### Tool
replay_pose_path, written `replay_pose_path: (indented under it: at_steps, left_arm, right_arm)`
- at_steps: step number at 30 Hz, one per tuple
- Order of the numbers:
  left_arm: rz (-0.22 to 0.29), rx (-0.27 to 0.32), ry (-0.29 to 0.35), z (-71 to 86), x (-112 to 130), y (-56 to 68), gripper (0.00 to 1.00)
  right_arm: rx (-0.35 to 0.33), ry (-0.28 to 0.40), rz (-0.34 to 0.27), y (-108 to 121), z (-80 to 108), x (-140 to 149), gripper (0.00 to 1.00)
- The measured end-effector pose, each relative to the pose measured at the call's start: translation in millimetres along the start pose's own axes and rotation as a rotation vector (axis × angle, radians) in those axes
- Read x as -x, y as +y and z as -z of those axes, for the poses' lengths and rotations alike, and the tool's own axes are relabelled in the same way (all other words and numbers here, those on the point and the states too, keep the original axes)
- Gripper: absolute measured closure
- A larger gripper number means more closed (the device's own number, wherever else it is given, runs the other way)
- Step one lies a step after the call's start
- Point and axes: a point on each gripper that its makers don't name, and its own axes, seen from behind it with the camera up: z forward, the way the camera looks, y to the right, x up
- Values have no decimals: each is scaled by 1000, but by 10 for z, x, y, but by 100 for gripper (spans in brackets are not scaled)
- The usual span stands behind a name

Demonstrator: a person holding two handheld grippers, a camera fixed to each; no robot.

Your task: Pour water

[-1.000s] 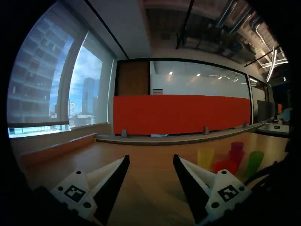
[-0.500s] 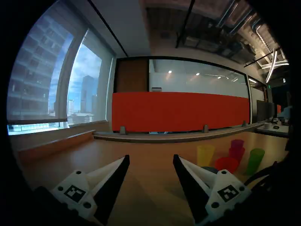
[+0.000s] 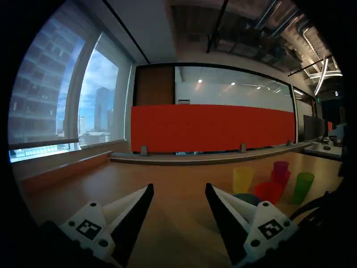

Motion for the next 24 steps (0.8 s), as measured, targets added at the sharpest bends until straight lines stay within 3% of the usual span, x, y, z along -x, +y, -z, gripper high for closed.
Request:
replay_pose_path:
  at_steps: [9, 24]
  left_arm:
    - [-1, 1, -1, -5, 17, 13, 15]
    - [-2, 1, -1, -7, 20, 20, 15]
  right_arm:
    - [-11, 12, 19, -33, 23, -47, 0]
    - [-18, 92, 154, -71, 62, -115, 0]
